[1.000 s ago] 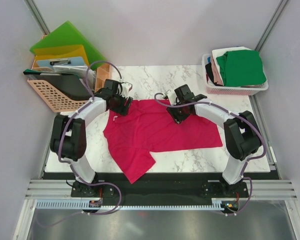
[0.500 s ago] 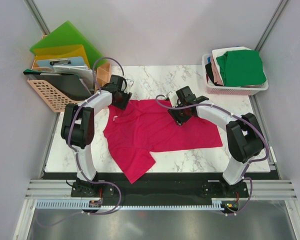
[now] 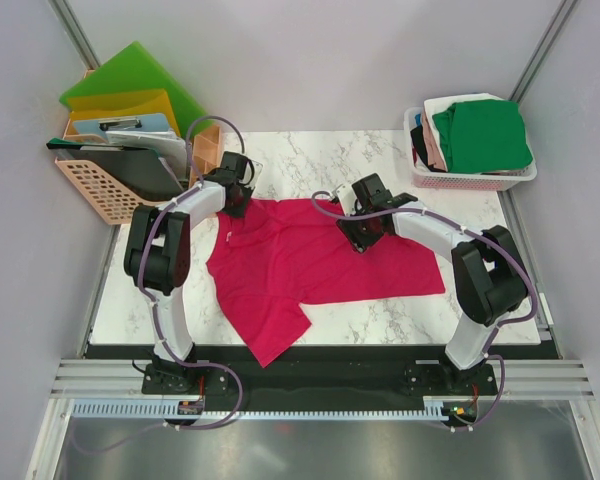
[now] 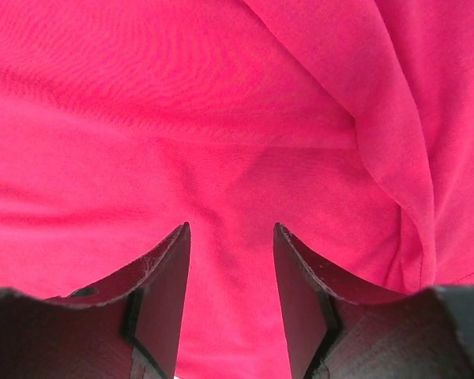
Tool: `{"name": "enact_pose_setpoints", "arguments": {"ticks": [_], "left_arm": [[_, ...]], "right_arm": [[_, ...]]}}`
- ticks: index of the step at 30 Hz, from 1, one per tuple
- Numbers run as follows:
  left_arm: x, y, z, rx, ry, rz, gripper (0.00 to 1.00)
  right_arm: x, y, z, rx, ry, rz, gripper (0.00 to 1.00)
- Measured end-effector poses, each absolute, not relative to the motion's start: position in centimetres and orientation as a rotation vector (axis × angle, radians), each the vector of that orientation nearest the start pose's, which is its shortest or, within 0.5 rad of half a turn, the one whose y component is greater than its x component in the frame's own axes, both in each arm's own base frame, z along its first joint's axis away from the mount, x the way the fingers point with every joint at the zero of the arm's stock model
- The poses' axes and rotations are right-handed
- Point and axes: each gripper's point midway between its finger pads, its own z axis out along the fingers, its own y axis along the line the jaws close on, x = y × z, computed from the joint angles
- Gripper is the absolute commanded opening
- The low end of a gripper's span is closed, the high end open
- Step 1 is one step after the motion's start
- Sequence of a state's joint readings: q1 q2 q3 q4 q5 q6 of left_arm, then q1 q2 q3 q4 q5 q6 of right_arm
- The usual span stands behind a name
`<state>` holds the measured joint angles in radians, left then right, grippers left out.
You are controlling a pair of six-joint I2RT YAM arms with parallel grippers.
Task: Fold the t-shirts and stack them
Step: Fold the flattened tshirt in 1/3 of the way
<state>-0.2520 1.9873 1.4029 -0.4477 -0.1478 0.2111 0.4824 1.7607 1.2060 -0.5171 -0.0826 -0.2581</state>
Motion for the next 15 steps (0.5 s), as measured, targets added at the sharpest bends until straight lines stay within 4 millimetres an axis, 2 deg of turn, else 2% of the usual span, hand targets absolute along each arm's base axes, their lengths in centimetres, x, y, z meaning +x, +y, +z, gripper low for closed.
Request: {"name": "enact_pose_setpoints", "arguments": {"ticks": [8, 15], "left_arm": [[45.3, -6.7, 4.0, 0.512, 2.528, 0.277, 0.02], [44.7, -3.8, 3.9, 0.452, 2.506, 0.488, 0.02]], "right_arm": [[34.4, 18.4, 5.1, -0.989, 2.471, 0.182, 0.52], [34.3, 18.4, 5.0, -0.990, 2.475, 0.182, 0.53]]}}
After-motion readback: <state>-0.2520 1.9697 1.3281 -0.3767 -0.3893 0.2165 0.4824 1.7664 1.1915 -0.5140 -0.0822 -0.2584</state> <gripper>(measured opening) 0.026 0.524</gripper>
